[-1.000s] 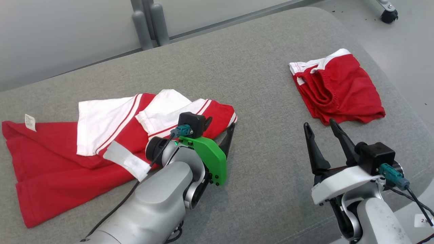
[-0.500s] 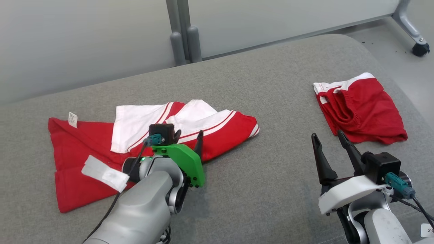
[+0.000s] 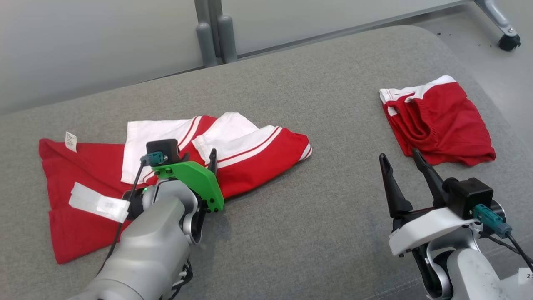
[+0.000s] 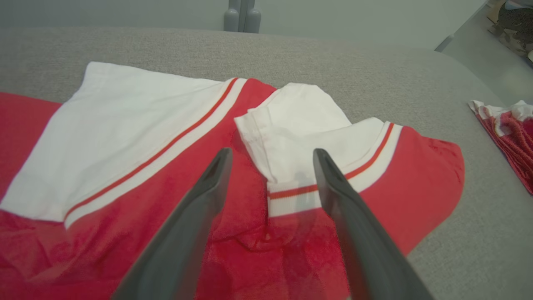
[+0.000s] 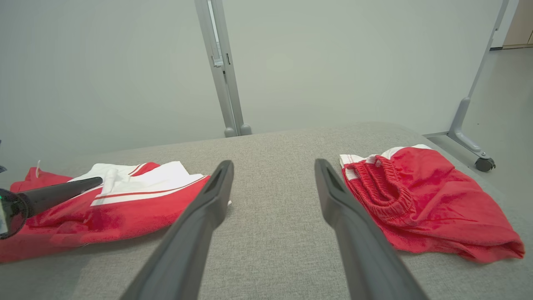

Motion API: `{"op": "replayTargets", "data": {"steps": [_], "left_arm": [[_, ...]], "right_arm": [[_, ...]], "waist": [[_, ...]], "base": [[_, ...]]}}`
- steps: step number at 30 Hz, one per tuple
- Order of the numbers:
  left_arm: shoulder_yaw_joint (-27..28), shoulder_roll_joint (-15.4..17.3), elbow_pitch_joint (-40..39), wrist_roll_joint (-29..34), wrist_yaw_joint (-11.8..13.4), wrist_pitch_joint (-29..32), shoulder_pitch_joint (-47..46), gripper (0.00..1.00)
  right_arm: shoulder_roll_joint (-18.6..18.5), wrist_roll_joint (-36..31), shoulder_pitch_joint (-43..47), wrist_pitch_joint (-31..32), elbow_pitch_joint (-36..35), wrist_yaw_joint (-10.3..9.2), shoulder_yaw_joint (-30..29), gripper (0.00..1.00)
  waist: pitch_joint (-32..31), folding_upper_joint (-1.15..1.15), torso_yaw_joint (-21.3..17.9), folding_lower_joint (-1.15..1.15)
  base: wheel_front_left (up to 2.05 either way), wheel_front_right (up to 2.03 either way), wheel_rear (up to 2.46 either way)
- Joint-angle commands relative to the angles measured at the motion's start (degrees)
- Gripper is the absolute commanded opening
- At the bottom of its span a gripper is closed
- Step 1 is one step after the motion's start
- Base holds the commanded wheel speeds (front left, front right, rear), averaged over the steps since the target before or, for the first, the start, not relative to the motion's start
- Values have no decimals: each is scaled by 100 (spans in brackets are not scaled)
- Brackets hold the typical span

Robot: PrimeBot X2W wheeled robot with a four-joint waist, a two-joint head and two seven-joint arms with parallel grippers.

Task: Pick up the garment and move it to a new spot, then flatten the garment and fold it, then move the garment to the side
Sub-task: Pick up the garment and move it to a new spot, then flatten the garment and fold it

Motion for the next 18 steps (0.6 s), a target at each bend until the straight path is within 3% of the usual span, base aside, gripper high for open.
{"op": "replayTargets", "data": {"steps": [1,11,12,14,16,17,18], "left_arm": [[24,19,113,-43,-60,0,-147,100],[181,37,525,-213,-349,248,-417,100],[199,37,535,-237,-397,266,-428,90],[214,33,549,-285,-515,370,-418,40],[202,29,558,-286,-551,404,-450,8],[205,27,564,-292,-556,371,-472,0],[210,26,568,-289,-545,324,-500,0]], "right_arm": [[-14,-40,-81,-33,-21,0,-26,100],[-14,10,-239,-116,23,0,-13,100],[-13,4,-250,-127,34,0,-24,100],[-13,-1,-261,-129,68,0,-37,100],[-13,-3,-268,-137,96,0,-34,100],[-13,1,-279,-142,103,0,-35,100],[-13,4,-294,-145,109,0,-39,100]], "waist": [[237,24,-205,0],[474,24,-376,0],[486,24,-379,0],[497,24,-384,0],[501,24,-394,0],[501,24,-397,0],[502,24,-401,0]], "base": [[0,0,0],[0,0,0],[0,0,0],[0,0,0],[0,0,0],[0,0,0],[0,0,0]]}}
